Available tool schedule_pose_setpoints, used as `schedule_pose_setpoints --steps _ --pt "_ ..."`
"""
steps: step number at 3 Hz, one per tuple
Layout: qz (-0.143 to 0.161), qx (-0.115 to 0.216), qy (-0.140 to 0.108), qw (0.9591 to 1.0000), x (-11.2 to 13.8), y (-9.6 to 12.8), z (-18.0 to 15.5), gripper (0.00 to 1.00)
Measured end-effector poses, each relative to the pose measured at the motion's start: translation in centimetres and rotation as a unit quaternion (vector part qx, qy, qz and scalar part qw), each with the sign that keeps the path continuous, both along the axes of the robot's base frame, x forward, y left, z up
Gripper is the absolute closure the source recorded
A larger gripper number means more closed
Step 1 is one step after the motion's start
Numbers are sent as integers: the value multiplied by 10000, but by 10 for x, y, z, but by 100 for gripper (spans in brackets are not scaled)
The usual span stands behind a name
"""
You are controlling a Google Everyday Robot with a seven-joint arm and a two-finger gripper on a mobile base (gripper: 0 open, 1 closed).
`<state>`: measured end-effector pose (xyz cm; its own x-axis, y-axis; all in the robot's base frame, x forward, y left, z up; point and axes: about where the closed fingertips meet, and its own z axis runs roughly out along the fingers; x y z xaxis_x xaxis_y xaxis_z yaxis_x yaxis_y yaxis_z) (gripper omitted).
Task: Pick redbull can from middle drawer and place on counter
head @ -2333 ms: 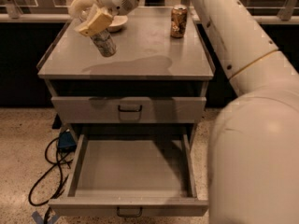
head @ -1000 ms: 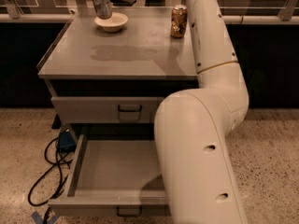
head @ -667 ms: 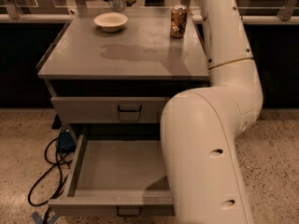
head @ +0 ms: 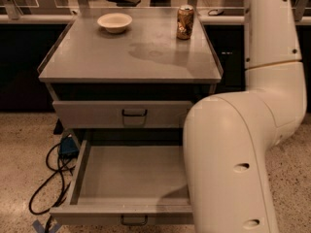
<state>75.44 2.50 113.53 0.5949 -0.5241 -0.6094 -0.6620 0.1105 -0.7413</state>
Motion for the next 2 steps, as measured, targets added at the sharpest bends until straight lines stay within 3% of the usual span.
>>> schedule_pose_setpoints --steps 1,2 --pt "-79 271 649 9975 11 -23 -37 100" --pt "-164 616 1274 9898 28 -37 -79 100"
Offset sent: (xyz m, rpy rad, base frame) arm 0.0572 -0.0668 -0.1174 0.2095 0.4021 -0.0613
